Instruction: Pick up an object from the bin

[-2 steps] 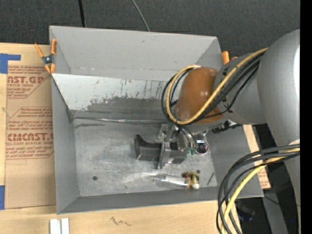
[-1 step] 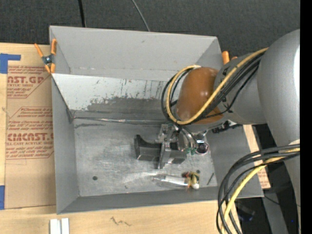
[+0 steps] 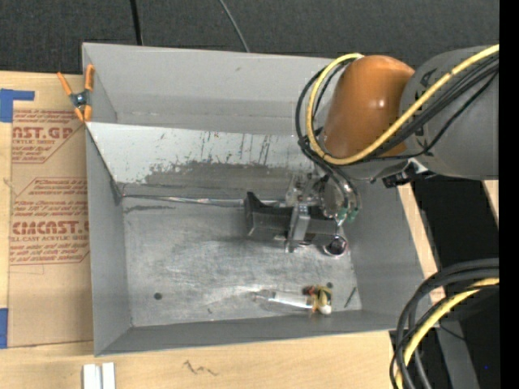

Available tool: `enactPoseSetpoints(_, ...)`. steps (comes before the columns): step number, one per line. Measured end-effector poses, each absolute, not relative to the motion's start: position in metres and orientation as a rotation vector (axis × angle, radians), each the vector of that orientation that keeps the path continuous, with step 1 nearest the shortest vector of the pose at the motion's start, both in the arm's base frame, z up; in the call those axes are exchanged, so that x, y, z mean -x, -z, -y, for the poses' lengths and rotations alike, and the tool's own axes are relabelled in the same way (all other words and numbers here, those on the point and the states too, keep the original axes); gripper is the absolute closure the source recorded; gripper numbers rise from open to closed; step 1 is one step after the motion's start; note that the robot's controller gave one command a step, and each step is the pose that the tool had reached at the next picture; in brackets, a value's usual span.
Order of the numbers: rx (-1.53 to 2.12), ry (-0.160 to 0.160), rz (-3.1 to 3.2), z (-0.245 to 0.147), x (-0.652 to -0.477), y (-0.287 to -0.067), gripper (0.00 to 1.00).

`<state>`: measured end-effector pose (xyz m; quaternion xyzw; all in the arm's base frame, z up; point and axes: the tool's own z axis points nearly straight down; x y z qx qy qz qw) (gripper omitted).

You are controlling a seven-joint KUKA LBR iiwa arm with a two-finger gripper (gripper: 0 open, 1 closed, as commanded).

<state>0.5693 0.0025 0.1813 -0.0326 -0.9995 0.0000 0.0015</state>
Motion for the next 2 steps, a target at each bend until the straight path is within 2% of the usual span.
enactPoseSetpoints(1,0.102,0.000,3.137,-0.002,-0.569,-0.181,1.00)
enactPoseSetpoints(2,0.075,-0.001,3.132,0.004,-0.569,-0.217,1.00)
